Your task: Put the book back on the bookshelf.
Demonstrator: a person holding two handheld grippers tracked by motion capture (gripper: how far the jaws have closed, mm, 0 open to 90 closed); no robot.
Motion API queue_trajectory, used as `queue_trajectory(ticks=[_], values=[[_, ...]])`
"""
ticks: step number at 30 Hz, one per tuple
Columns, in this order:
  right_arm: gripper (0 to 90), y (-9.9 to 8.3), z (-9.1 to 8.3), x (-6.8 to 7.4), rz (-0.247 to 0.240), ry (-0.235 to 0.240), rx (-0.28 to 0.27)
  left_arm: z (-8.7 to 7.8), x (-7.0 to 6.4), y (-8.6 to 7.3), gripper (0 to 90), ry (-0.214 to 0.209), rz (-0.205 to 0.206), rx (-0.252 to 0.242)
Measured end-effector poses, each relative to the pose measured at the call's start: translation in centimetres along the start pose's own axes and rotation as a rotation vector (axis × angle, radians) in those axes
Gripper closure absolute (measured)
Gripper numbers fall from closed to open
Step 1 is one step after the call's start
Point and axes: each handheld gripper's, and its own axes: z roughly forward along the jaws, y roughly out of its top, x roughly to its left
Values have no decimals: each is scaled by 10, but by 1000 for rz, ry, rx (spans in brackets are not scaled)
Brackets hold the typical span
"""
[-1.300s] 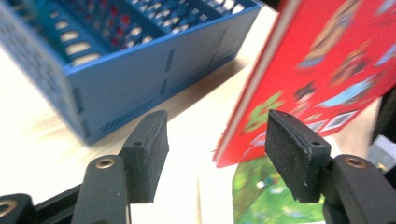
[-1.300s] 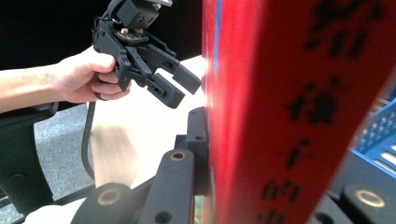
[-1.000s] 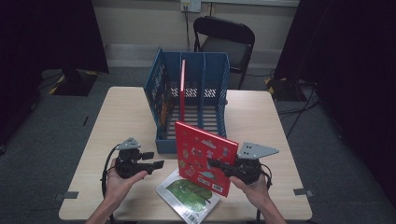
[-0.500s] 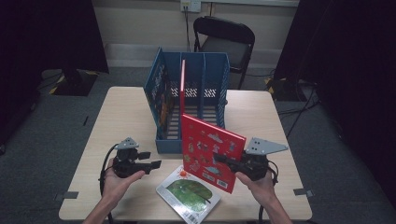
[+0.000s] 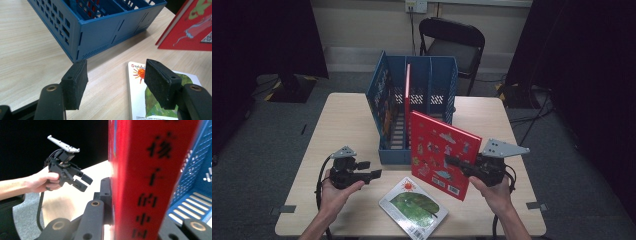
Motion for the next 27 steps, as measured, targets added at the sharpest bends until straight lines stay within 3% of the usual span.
queue_trajectory(ticks=[10, 12, 20, 27], values=[[806, 12, -1, -11, 16, -59, -24, 1, 2, -1, 351, 7, -9, 2], [806, 17, 1, -14, 15, -90, -32, 2, 0, -1, 355, 17, 12, 15], [806, 29, 14, -18, 8, -153, -34, 5, -2, -1, 350, 11, 28, 30], [806, 36, 23, -20, 27, -150, -44, 4, -1, -1, 349, 15, 25, 28]])
